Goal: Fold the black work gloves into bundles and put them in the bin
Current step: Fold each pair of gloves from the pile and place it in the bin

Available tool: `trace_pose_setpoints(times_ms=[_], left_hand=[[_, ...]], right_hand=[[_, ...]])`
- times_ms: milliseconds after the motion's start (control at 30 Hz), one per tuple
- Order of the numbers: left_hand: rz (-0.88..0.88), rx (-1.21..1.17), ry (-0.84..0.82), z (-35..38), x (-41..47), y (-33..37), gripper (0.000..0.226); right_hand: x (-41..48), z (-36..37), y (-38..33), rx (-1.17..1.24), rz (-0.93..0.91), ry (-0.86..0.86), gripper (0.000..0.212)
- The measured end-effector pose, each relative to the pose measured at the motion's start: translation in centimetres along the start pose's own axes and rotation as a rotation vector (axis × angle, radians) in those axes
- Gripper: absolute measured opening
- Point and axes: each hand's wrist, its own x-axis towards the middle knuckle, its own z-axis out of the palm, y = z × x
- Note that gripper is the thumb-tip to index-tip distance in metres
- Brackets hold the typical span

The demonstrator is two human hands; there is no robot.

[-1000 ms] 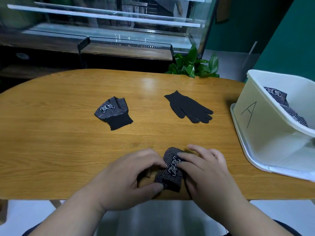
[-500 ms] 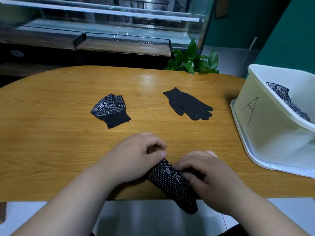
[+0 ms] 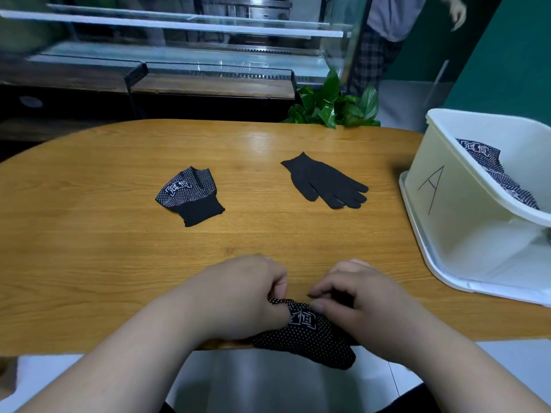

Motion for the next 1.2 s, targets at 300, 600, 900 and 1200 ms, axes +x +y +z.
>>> trace_pose_setpoints(times_ms=[300,600,900,1200], left_hand=[[-0.081,-0.005,-0.09,-0.7,-0.3,0.7,0.016],[-0.179,0.024,-0.294,-1.6,0.9,2.0,0.016],[-0.125,-0.29,-0.09,-1.3,0.0,0.1,0.009],[0.012,-0.473,0.193,-2.6,-0.9,-0.2,0.021]], right_hand=[[0.0,-0.4,-0.6,-0.059,-0.015,-0.061,0.018],[0.2,-0.9,-1.4,-0.137,-0.059,-0.096,0.018],[-0.4,-1.1,-1.3,-0.01,0.021,-0.071,0.026],[-0.3,-2.1,-2.4,0.48,0.305,0.09,0.012]])
